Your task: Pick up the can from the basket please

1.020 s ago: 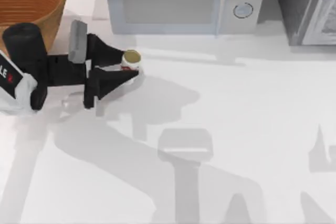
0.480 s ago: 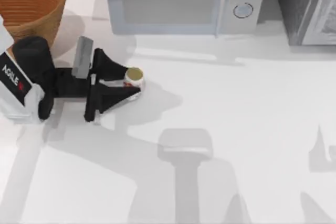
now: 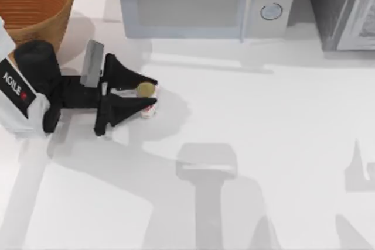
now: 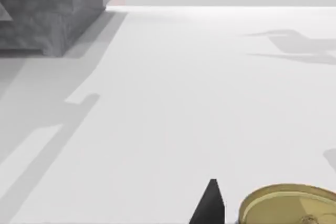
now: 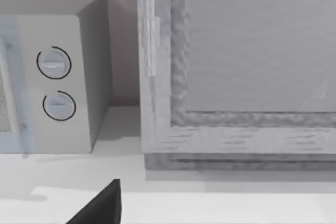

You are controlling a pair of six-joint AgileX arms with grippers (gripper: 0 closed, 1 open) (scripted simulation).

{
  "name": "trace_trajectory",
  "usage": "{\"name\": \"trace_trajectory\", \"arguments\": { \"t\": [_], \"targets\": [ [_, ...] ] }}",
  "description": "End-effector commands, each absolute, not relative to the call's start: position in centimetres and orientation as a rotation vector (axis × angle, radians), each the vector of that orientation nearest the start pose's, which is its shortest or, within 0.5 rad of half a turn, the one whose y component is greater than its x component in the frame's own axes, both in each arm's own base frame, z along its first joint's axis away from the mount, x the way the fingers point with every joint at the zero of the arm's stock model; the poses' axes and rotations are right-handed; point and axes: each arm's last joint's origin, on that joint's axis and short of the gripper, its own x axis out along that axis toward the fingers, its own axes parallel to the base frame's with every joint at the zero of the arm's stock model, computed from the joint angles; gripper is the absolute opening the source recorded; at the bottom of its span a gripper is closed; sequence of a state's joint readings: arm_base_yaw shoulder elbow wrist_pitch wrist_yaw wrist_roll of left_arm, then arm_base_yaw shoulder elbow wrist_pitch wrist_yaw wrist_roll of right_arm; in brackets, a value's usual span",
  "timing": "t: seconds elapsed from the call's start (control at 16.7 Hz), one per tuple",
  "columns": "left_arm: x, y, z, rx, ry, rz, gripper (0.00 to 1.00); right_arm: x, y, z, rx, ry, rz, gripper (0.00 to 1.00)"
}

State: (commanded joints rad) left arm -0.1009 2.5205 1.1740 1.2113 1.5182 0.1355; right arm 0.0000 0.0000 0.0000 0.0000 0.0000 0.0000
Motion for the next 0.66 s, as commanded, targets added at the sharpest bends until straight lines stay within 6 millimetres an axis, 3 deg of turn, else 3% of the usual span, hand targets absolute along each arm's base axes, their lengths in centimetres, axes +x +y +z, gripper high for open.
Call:
{"name": "trace_trajectory", "arguments": {
  "t": [0.3, 0.66],
  "targets": [
    [41.77, -6.93, 1.8, 0.0, 0.0, -1.591, 0.98, 10.57, -0.12, 16.0, 0.0, 0.0, 0.0, 1.0],
    [41.77, -6.93, 1.8, 0.0, 0.0, -1.591, 1.0, 10.57, -0.12, 16.0, 0.0, 0.0, 0.0, 1.0]
  ]
}}
